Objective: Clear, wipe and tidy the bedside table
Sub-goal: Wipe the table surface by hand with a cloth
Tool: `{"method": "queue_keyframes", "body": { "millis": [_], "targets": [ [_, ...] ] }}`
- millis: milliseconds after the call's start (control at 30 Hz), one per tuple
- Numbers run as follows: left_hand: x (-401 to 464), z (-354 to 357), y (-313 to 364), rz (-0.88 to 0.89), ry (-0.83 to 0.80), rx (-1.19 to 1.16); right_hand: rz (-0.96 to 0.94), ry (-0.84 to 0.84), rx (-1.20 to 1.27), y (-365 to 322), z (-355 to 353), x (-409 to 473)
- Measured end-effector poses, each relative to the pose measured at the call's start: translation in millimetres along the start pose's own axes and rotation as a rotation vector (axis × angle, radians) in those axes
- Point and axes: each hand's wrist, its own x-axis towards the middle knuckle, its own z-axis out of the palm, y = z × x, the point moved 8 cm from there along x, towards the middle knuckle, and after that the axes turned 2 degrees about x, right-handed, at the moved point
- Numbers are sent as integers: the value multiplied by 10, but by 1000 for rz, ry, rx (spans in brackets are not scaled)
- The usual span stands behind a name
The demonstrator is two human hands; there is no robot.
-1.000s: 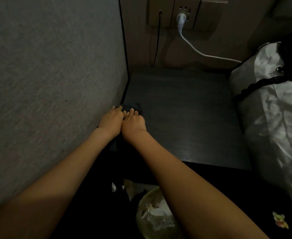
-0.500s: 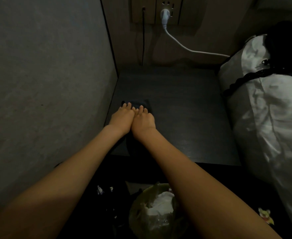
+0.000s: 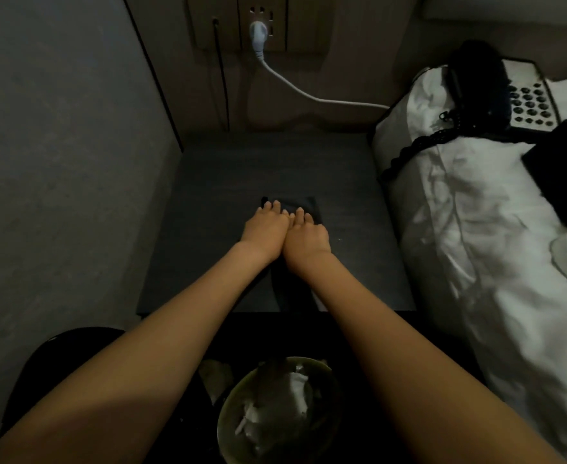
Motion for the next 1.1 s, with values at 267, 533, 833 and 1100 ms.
{"method": "queue_keyframes", "body": {
  "millis": [267,533,833,1100],
  "targets": [
    [253,-2,762,108,-6,8,114,-22,17,767,76,-146],
    [426,4,1288,197,-34,30,192,-29,29,1285,104,-235],
    [542,-30,1551,238,-46,-19,224,-34,80,1585,108,-206],
    [662,-53,1566,196,-69,69,189,-58,158,1682,167,-21]
  ]
}}
